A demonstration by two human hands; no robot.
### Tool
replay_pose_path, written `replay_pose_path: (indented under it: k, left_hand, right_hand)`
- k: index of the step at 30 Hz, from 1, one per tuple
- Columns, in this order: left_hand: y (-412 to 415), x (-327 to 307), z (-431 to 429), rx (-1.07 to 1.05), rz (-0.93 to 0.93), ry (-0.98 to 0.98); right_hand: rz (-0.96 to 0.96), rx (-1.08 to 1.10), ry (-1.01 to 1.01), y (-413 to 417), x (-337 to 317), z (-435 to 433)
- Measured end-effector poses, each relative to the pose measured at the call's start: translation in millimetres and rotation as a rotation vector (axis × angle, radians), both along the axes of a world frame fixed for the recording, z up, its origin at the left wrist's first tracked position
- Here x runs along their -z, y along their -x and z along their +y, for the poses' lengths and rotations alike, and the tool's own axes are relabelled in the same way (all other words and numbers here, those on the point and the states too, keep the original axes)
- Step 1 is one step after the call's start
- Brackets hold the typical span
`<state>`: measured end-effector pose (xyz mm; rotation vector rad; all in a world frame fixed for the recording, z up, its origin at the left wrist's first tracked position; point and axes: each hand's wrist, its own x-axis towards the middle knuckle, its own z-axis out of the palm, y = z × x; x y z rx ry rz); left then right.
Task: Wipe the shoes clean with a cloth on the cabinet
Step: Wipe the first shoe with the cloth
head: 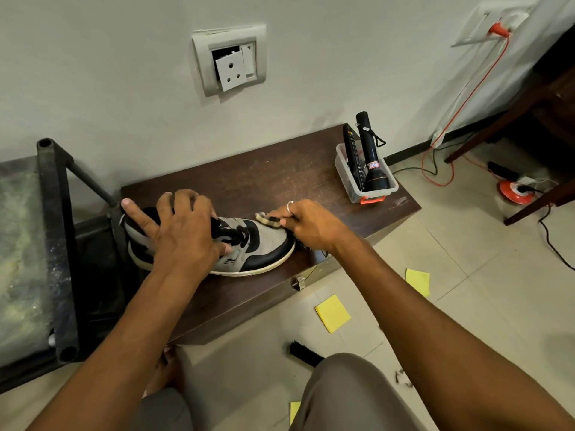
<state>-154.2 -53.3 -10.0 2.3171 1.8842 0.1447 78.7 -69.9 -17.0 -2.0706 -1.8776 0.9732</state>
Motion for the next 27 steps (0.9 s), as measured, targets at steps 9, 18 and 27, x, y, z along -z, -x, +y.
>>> replay_pose_path:
  k: [9, 18, 27]
  left_hand:
    - [-3.9, 4.6, -4.5, 0.010, -0.015, -0.072]
    - [-0.9, 1.6, -0.3, 0.040, 0.044, -0.030]
    - [-3.9, 1.7, -10.6, 0.002, 0.144, -0.086]
  right_hand:
    - [-0.005, 0.104, -0.157, 13.4, 10.1, -57.5]
    - [0.056, 0.340, -0.257, 30.0, 15.0, -71.7]
    - [-0.118, 0.367, -0.385, 40.4, 27.4, -53.4]
